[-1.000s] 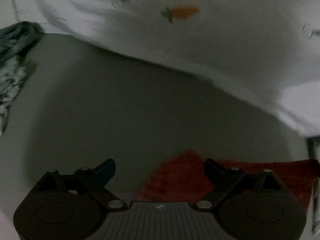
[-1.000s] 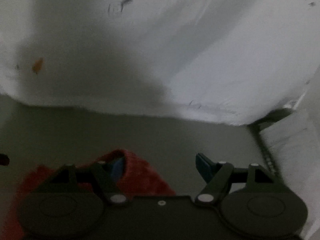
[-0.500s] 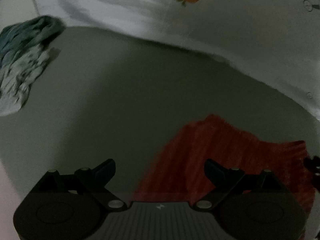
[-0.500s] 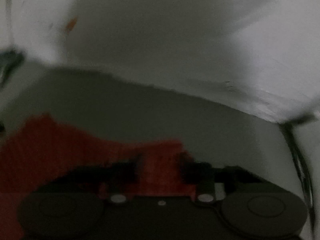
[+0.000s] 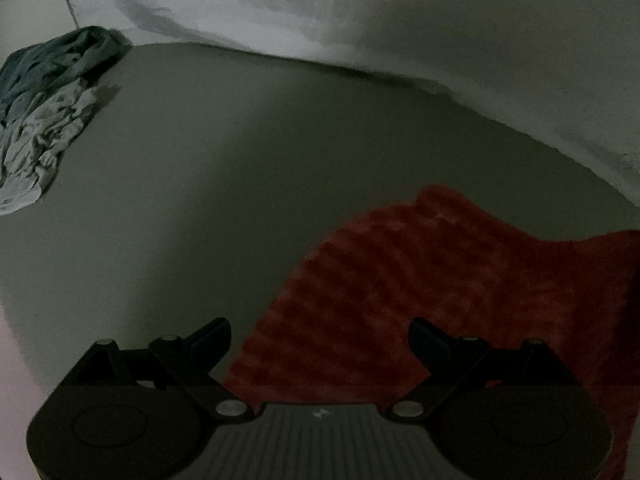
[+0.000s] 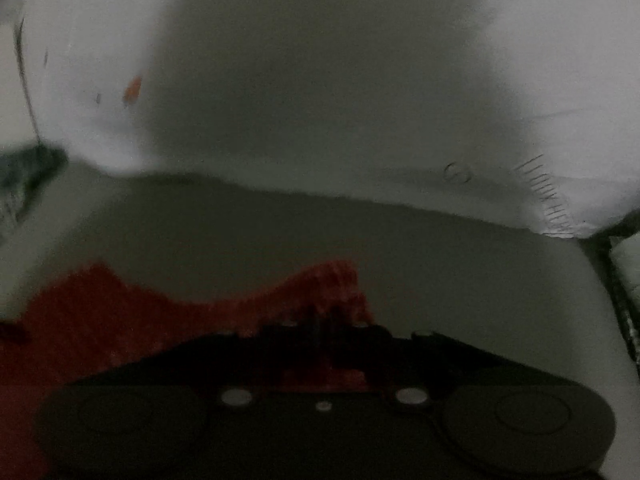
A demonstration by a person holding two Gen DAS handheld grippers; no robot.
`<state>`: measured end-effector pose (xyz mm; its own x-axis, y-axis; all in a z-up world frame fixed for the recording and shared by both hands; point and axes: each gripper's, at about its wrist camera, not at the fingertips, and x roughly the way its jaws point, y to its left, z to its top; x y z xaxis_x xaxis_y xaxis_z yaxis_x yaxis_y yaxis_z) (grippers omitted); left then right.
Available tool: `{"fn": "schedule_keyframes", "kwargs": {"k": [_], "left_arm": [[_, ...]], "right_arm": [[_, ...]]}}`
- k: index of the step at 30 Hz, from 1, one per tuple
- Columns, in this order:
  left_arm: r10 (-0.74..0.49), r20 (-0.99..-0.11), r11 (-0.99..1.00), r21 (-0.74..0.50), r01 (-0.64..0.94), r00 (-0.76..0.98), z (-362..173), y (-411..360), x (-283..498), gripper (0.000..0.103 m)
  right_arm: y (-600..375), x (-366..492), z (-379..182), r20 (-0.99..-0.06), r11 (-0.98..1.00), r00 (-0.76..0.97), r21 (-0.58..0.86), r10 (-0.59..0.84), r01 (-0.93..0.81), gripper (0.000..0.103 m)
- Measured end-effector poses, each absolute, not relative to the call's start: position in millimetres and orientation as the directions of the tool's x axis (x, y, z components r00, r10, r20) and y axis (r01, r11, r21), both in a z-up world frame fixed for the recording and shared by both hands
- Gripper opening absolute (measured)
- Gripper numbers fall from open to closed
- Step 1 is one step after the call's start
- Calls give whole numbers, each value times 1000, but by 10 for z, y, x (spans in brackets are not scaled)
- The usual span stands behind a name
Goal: Fold clothes
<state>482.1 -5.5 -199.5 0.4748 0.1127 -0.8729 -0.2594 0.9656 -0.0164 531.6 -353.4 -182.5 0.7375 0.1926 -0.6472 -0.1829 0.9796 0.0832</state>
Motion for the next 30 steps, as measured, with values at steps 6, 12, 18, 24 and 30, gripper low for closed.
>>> {"fn": "schedule_keyframes", "kwargs": {"k": [6,12,18,24,30], "left_arm": [[144,-865,980,59,-189,480,-2035,-137,4822,95],[186,-867,983,159,-96,462,-2129,-133,4603,95],[119,-906,992,95,-77,406,-2242,69,4165,94],[27,-934,996,-5,-87,356,-2346,236,3817,86],[20,-917,1000,11,-26,398,-2318,206,3748,73]], "right_arm": [[-4110,5771,-1905,-664,993,741,116,98,-27,5],[-4250,5546,-1854,-672,993,739,45,-48,106,52],[-4328,4447,-1895,-753,982,654,54,-79,180,52],[-4159,3389,-2193,-856,973,515,80,-45,218,55],[-3912,3039,-2230,-829,969,539,-9,-147,249,1]]}}
